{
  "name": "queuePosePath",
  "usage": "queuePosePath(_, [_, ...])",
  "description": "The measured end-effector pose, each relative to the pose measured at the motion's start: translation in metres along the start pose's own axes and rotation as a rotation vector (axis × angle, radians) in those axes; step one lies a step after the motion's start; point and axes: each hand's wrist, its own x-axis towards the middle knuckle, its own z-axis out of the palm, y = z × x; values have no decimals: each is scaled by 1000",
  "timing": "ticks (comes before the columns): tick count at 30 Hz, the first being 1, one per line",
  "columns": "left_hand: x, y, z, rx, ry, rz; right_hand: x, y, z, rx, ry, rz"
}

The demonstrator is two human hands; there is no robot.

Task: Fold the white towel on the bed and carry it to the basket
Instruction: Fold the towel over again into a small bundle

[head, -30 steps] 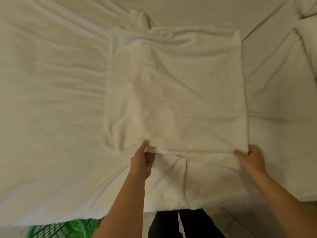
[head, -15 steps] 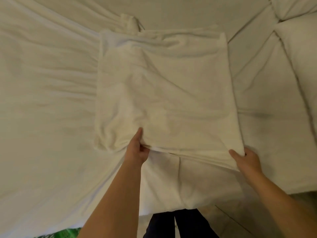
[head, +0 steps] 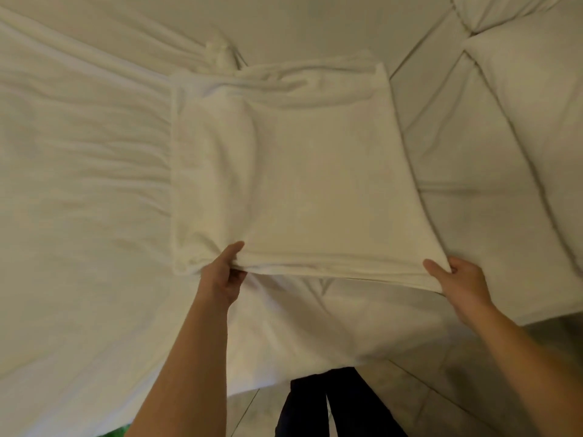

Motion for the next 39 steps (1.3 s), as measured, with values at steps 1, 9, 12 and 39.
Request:
queuePosePath(1, [1, 0, -4, -23, 0, 12, -3, -1, -2, 4, -6, -17])
queuePosePath(9, [20, 10, 10, -139, -197, 6, 3, 10, -3, 40, 4, -40])
queuePosePath(12, [44, 2, 16, 36, -56, 54, 15, 27, -2, 64, -45, -8])
queuePosePath(39, [-72, -107, -46, -37, 277, 326, -22, 50, -81, 305, -161, 124])
